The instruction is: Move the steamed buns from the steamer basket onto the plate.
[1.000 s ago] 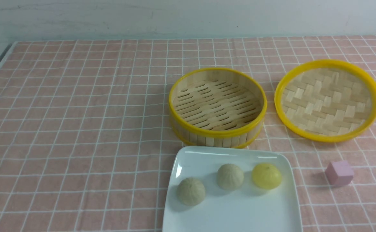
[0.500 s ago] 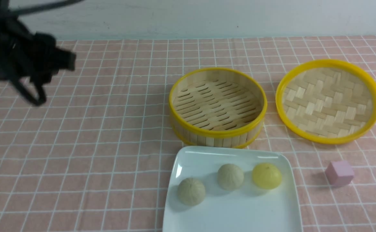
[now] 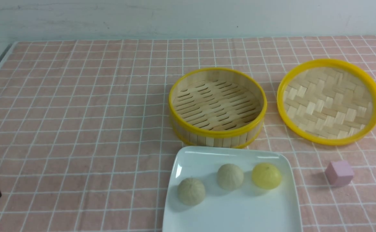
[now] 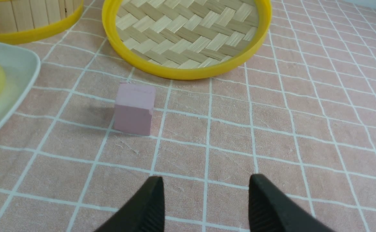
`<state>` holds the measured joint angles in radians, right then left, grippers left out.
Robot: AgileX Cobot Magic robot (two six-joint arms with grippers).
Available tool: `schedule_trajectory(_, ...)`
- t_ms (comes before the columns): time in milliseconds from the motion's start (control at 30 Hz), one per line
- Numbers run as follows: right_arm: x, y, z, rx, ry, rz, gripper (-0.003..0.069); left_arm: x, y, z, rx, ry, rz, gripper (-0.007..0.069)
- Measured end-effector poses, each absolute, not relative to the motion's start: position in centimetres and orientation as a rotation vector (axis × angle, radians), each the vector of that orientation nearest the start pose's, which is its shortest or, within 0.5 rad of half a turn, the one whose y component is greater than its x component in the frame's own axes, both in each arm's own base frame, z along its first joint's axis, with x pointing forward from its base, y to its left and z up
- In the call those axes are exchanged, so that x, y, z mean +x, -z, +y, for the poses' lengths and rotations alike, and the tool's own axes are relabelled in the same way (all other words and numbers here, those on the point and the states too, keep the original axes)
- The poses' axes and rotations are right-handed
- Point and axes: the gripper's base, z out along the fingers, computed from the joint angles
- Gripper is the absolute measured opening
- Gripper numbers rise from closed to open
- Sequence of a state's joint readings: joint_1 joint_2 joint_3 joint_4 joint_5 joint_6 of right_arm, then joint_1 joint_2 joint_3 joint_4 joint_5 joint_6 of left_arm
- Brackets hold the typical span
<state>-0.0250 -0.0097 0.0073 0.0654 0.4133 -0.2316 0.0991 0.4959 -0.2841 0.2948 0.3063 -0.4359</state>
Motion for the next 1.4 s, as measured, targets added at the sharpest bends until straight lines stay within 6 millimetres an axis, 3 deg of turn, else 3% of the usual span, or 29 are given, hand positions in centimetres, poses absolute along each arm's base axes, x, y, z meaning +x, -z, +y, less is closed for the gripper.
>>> schedule_trajectory(233, 5.1, -17.4, 0.1, -0.157, 0.109, 1.889, 0.0369, 6.9, -22.7, 1.6, -0.310, -0.044, 1.821, 0.0430)
schedule_trajectory(467, 5.1, -17.4, 0.1, -0.157, 0.109, 1.889, 0.0369, 5.6, -20.9, 1.7, -0.353, -0.073, 1.883, 0.0430)
schedule_trajectory(667, 5.1, -17.4, 0.1, -0.157, 0.109, 1.889, 0.0369, 4.7, -21.0, 1.8, -0.351, -0.094, 1.839, 0.0430)
schedule_trajectory(767, 5.1, -17.4, 0.1, -0.157, 0.109, 1.889, 0.0369, 4.5, -20.9, 1.8, -0.343, -0.105, 1.817, 0.0430)
schedule_trajectory(1133, 5.1, -17.4, 0.1, -0.157, 0.109, 1.889, 0.0369, 4.8, -17.3, 1.8, -0.333, -0.118, 1.887, 0.0430)
schedule_trajectory(1400, 5.1, -17.4, 0.1, -0.157, 0.109, 1.889, 0.0369, 4.8, -17.3, 1.8, -0.324, -0.122, 1.879, 0.0430)
